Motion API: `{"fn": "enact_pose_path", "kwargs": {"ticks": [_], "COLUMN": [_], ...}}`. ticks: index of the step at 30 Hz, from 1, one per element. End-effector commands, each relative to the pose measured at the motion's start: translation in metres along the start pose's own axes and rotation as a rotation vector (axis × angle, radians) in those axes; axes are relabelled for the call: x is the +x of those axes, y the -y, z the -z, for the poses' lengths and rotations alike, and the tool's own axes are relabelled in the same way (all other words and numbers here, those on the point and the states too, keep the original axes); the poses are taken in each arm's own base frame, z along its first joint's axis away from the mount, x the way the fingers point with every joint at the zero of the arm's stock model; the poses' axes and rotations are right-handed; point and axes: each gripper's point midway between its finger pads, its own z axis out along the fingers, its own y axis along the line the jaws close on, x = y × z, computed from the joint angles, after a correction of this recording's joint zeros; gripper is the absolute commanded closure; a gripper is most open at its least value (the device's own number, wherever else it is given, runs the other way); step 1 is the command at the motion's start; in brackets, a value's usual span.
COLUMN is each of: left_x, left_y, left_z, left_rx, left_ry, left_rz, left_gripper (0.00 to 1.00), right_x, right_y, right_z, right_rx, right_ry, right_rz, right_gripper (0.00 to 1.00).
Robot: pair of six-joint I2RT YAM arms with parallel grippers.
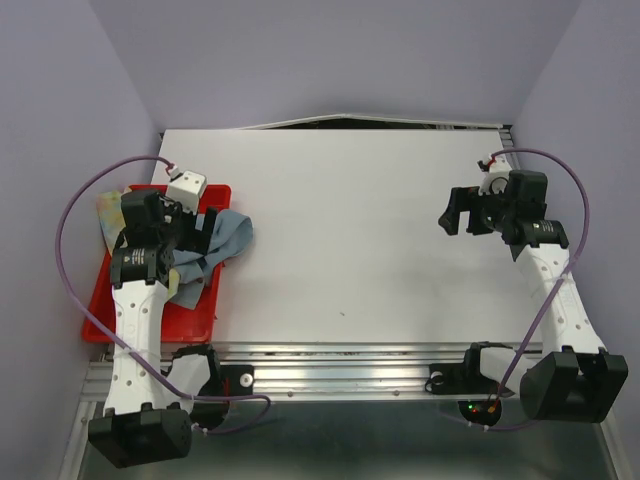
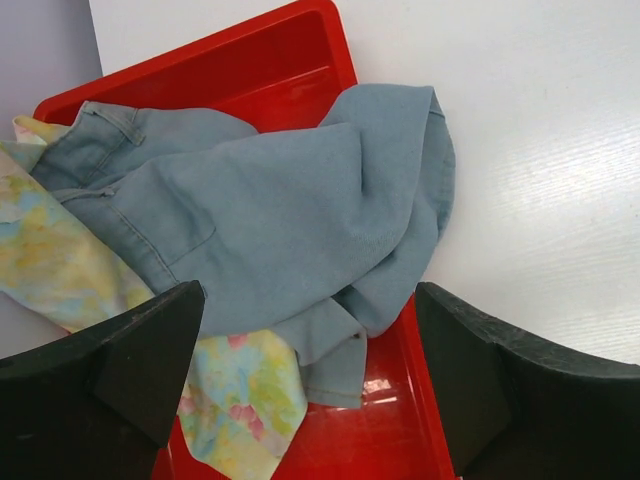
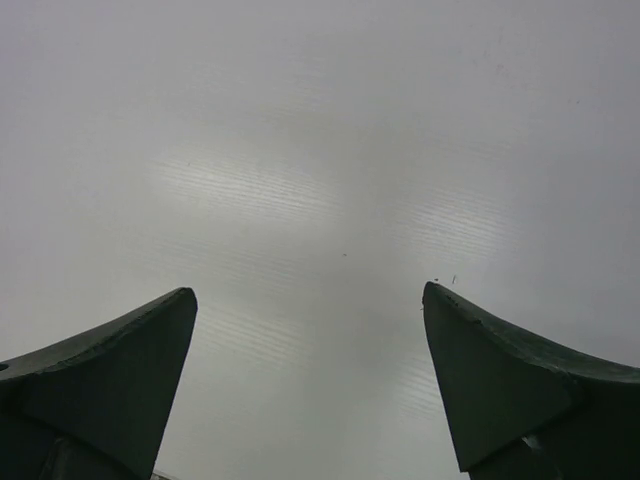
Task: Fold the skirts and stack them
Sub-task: Grab the skirt from the pile
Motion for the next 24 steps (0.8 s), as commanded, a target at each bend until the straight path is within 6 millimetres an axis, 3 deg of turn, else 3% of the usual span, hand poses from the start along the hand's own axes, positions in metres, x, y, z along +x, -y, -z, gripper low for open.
{"fn": "enact_pose_path", "kwargs": {"ticks": [1,9,24], "left_x": [-0.007,0.055,0.115], "left_y": [-0.013,-0.052,-0.050], "left_z": [0.012,0.005,-0.043], "left_rx": [-0.040,-0.107,-0.026], "left_ry": [-0.012,-0.297,-0.422], "left_rz": [-0.103,-0.341,-0.464], "left_gripper": [0.02,0.02,0.02], "right_x": [-0.012,-0.018,-0.009], "right_y": [-0.004,-0.004,0.004], "right_z": [0.005,-0.002,-0.012], "right_rx": [-0.016,-0.036,-0.019], "right_ry": [0.040,0.017,-0.015], "right_rz": [0.035,0.039,0.043], "right_gripper": [0.00,0.00,0.00]}}
